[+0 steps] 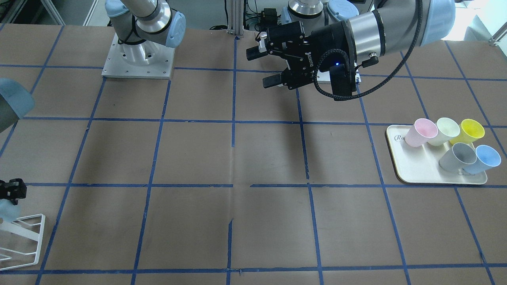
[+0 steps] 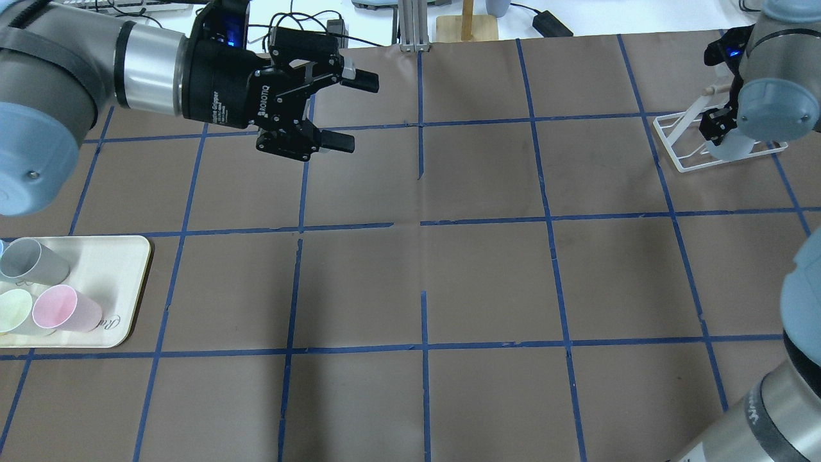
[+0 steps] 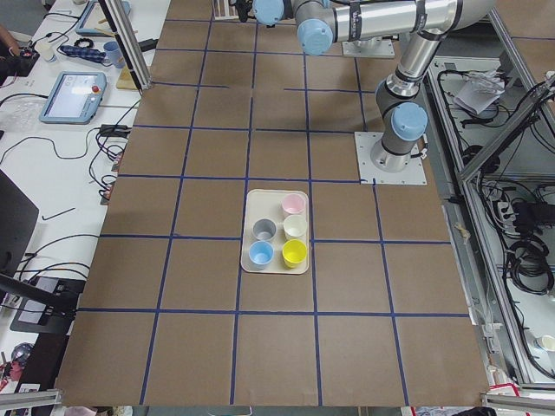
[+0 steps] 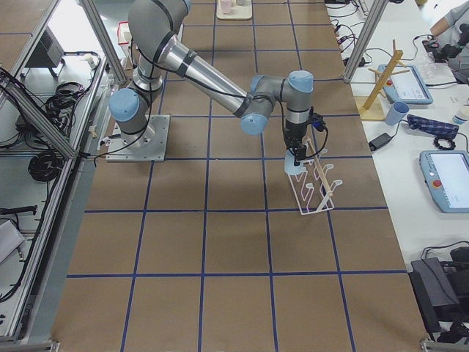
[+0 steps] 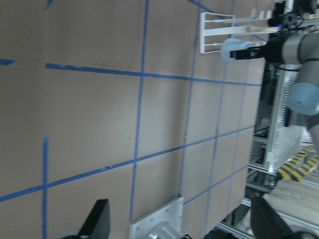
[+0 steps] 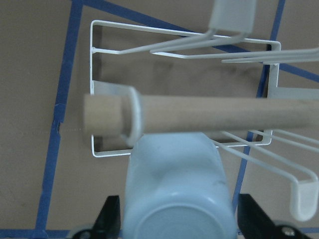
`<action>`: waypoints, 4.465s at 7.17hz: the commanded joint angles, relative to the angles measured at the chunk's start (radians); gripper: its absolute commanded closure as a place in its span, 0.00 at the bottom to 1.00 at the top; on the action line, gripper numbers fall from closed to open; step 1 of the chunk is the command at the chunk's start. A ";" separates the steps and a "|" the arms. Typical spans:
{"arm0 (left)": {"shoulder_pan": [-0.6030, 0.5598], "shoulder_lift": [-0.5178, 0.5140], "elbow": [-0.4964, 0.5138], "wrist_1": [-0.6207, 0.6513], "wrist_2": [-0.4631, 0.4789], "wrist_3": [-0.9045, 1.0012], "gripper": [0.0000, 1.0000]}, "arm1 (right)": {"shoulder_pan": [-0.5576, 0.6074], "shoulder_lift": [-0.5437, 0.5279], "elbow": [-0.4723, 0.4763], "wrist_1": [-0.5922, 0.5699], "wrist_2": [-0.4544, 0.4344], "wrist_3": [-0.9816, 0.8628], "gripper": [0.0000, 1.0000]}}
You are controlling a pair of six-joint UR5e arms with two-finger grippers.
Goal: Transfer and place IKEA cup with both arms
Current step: 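Lift the cup from the rack with the right gripper while the left arm swings inward, then carry the cup toward the left gripper with the right gripper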
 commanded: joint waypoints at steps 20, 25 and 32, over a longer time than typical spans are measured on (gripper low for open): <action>-0.044 -0.088 -0.134 0.227 -0.480 0.029 0.00 | 0.070 -0.373 0.098 0.806 1.568 0.097 0.48; -0.042 -0.150 -0.135 0.335 -0.520 0.019 0.00 | 0.197 -0.366 0.143 0.789 1.729 0.197 0.51; -0.045 -0.154 -0.132 0.337 -0.520 0.020 0.00 | 0.260 -0.376 0.141 0.789 1.642 0.238 0.51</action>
